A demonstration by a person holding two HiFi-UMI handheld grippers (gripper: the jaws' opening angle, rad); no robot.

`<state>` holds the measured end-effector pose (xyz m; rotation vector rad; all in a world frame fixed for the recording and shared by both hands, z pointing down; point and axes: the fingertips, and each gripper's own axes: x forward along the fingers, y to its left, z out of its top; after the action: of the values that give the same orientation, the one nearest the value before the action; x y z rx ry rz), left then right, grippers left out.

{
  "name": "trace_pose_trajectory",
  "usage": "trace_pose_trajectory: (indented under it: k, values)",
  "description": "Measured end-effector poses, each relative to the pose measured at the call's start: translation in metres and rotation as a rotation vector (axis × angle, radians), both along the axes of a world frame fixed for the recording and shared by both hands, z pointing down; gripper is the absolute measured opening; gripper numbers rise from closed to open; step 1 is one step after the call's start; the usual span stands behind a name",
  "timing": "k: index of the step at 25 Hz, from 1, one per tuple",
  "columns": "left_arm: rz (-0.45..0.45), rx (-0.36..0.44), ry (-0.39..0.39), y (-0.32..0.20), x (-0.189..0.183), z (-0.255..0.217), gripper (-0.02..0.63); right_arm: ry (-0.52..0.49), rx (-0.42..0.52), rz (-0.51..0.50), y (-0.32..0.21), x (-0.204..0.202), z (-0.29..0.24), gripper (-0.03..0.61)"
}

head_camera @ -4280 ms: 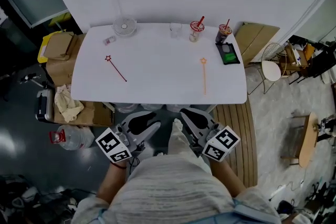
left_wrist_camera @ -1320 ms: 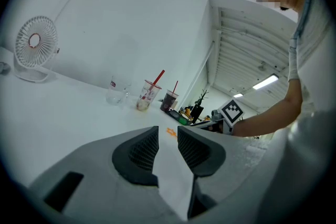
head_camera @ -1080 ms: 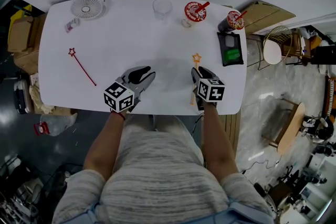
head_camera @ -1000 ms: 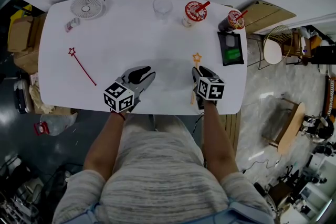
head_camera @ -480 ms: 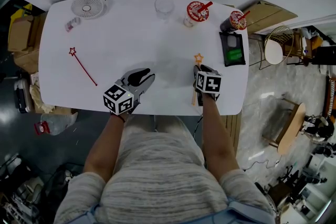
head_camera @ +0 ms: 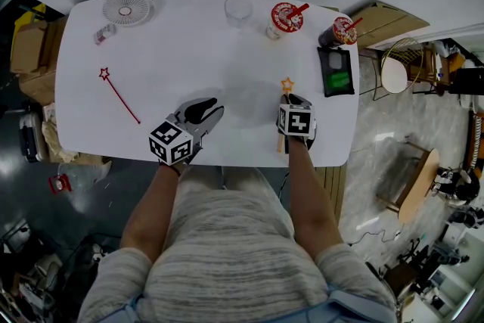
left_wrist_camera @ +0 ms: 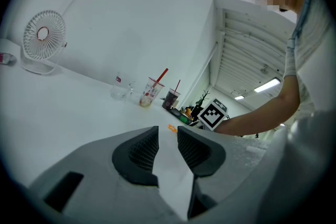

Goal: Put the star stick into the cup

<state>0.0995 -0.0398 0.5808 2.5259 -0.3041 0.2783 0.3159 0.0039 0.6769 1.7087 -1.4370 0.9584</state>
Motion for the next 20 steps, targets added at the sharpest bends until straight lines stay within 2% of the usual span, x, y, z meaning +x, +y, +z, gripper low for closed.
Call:
trace_pose_trajectory:
  k: [4, 10, 20]
  values:
    - [0.003, -0.003, 0.002, 0.0002, 0.0006, -0.0008, 0.121, 0.035, -0.018, -0.033, -0.0017, -0.0062, -0.0001, 0.027]
    - [0.001, -0.002, 0.005, -0.0017, -0.0035, -0.0016, 0.121, 0.014, -0.018, -0.035, -0.0017, -0.0064, 0.0007, 0.024]
    - [-0.001, -0.003, 0.0, -0.0028, -0.0079, -0.0005, 0.121, 0.016, -0.018, -0.095, -0.0024, -0.007, 0.0, 0.021]
